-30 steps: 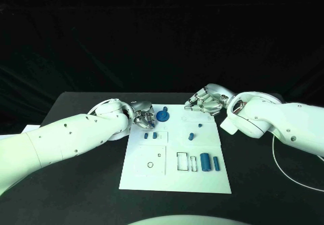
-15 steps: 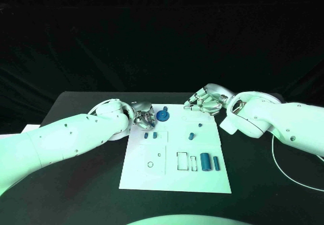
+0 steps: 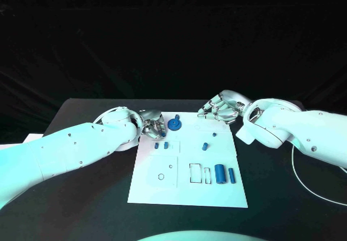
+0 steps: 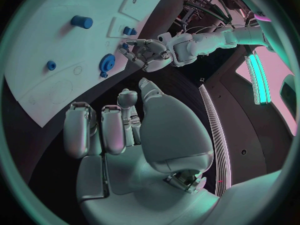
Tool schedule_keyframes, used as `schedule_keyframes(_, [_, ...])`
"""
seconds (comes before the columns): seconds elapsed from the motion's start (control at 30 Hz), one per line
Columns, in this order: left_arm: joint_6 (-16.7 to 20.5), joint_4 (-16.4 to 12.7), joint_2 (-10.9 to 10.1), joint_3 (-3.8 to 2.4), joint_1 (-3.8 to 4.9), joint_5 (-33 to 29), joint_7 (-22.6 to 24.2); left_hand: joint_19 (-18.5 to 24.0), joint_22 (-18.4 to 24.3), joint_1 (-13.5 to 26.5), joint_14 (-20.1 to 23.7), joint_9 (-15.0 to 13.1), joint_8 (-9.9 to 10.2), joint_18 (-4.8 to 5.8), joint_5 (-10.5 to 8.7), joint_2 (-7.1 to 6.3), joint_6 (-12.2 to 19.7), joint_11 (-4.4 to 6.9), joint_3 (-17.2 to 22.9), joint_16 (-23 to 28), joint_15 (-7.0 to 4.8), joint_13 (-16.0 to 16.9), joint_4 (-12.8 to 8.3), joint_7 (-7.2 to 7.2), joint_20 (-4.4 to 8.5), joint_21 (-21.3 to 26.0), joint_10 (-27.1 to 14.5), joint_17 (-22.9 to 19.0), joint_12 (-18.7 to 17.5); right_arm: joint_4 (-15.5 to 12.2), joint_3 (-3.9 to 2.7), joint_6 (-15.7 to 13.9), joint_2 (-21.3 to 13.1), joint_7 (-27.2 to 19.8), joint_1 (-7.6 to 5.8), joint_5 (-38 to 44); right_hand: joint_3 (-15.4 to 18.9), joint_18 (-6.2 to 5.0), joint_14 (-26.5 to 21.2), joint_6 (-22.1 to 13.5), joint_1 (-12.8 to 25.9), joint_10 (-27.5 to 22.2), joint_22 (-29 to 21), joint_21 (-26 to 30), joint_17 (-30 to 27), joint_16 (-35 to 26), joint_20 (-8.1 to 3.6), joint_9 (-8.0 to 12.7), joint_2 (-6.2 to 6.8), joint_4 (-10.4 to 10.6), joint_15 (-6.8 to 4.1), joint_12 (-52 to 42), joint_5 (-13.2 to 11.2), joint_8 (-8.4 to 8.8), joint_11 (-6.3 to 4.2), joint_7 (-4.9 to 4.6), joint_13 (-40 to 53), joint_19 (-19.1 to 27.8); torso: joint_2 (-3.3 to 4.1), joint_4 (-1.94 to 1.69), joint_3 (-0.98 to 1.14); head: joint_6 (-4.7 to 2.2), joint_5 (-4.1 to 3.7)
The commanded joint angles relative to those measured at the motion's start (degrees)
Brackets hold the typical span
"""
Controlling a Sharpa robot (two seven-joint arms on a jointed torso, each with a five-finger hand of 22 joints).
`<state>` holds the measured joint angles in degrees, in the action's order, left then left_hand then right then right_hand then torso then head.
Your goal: Assemble the parts on the task board
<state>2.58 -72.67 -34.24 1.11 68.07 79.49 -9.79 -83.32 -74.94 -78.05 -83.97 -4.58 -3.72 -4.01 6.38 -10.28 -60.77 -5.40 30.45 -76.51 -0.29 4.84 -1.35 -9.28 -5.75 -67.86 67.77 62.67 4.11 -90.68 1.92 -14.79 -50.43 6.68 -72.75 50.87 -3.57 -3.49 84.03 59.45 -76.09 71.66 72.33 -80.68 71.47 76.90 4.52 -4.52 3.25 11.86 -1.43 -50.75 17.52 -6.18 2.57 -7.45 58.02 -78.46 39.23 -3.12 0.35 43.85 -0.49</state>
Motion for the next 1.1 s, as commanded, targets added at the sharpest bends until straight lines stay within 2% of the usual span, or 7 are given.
schedule_keyframes(0.03, [0.91, -0.27, -0.29, -0.03, -0.01, -0.26, 0.37, 0.28, -1.84, 0.05, -0.36, 0.13, 0.19, -0.7, 0.23, -0.65, 0.52, 0.05, 0.32, 0.22, 0.53, -0.13, -0.09, 0.12, -0.08, 0.38, -0.44, -0.12, -0.43, 0.27, 0.0, 0.2, -0.07, -0.4, 0.04, 0.36, 0.5, -0.65, 2.35, 0.05, -0.35, -0.73, -0.18, 0.44, -0.12, -0.4, 0.02, -0.07, -0.37, -0.01, -0.39, 1.01, 0.3, -0.15, -0.25, 0.17, -0.7, 0.36, 0.05, -0.01, -0.01, -0.08, -0.06])
schedule_keyframes(0.37, [2.97, -2.08, -3.44, -0.42, 0.01, -2.14, 0.73, 1.58, 0.59, 1.03, 0.18, 0.83, 0.2, -1.5, 0.4, -2.12, 4.31, -0.11, -1.16, 0.79, 0.71, -0.82, 0.03, 0.37, -0.37, 4.66, -3.38, -1.64, -0.46, 2.29, 0.0, 0.06, -0.39, -0.55, 0.05, 4.76, 0.52, -1.62, 0.39, -1.58, -2.95, -9.6, -4.72, 3.55, -7.89, -7.42, 0.4, 0.12, -0.55, 0.12, 0.27, 18.91, 0.35, 0.46, 0.61, -0.7, -15.72, 3.19, -0.01, -0.04, 0.0, -0.28, -0.22])
schedule_keyframes(0.5, [8.93, -2.72, -5.47, -0.79, 0.1, -8.97, 3.34, 2.25, 1.94, 0.46, 0.69, 0.51, -0.54, -1.89, 0.47, -1.21, 3.29, -0.34, -0.95, 1.65, 0.76, -0.79, 0.06, 0.04, -0.44, 6.99, -3.33, -3.32, -0.13, 3.49, 0.0, 0.85, -0.72, -0.2, 0.05, 11.58, -2.45, -1.8, 0.16, -1.72, -7.52, -13.36, -5.78, 4.41, -10.9, -10.2, 0.7, 0.14, -0.51, -1.63, 0.76, 27.6, -0.85, 0.53, 1.43, -1.3, -23.44, 3.61, -0.09, -0.11, -0.01, -0.44, -0.31])
schedule_keyframes(0.67, [15.79, -3.22, -7.76, -0.9, 0.18, -33.12, 14.05, 4.55, 5.77, -1.21, 2.78, -0.13, -2.37, -3.11, 0.5, 1.55, -0.1, -0.28, 1.19, 4.84, 0.71, -0.32, -0.13, -0.54, -0.4, 13.7, -0.47, -8.77, 1.54, 3.87, 0.0, 2.87, -0.96, 0.95, 0.29, 26.06, -7.15, -1.88, 0.24, -0.46, -11.32, -14.32, -6.22, 4.82, -12.4, -11.6, 1.29, 0.11, 0.9, -3.89, 1.23, 35.35, -2.31, 0.75, 1.9, -0.87, -32.56, 3.62, -0.02, 0.03, 0.02, -0.87, -0.37])
schedule_keyframes(0.87, [15.26, -5.75, -9.74, -0.23, -0.04, -70.62, 24.35, 8.84, 11.31, 0.13, 6.82, 0.09, -2.37, -4.66, 0.5, 2.81, 0.24, 0.28, 0.67, 9.84, 0.6, 0.33, 1.06, -0.36, -0.34, 23.51, 1.38, -16.46, 3.65, 3.27, 0.0, 5.4, -0.97, 2.59, 1.3, 39.87, -11.65, -1.88, 0.49, 1.61, -10.55, -11.14, -6.27, 5.03, -13.2, -12.36, 1.11, 0.08, 3.28, -4.69, 0.98, 39.41, -4.15, 1.36, 1.67, 0.08, -41.4, 3.38, 0.05, -0.03, -0.02, -1.24, -0.99])
schedule_keyframes(0.93, [14.23, -7.35, -10.62, -0.09, -0.51, -78.76, 27.07, 10.22, 13.19, 1.4, 8.13, 0.11, -2.52, -5.13, 0.45, 2.93, 0.24, 0.37, -0.58, 11.24, 0.6, 0.62, 1.89, -0.23, -0.37, 26.77, 1.35, -18.78, 4.45, 2.95, 0.0, 5.93, -0.94, 3.01, 1.99, 43.96, -12.18, -1.91, 0.54, 2.01, -9.97, -10.95, -6.28, 5.08, -13.34, -12.48, 0.93, 0.07, 3.88, -4.67, 0.59, 40.03, -4.62, 1.5, 1.54, 0.35, -42.9, 3.33, 0.06, -0.06, -0.08, -1.38, -1.57])
schedule_keyframes(1.1, [13.06, -9.84, -12.02, 0.01, -1.1, -84.73, 29.7, 11.3, 15.0, 1.55, 9.27, 0.13, -2.71, -5.55, 0.53, 3.09, 0.24, 0.35, -1.63, 12.41, 0.58, 0.88, 1.93, -0.24, -0.35, 29.78, 0.95, -20.87, 5.18, 2.51, 0.02, 6.31, -0.74, 3.82, 2.94, 49.12, -13.04, -1.97, 0.54, 1.98, -9.27, -10.89, -6.52, 5.32, -13.84, -12.98, -0.03, 0.18, 4.92, -4.58, -0.57, 41.05, -5.17, 2.06, 1.24, 0.59, -45.18, 3.37, 0.1, 0.04, -0.05, -1.5, -2.39])
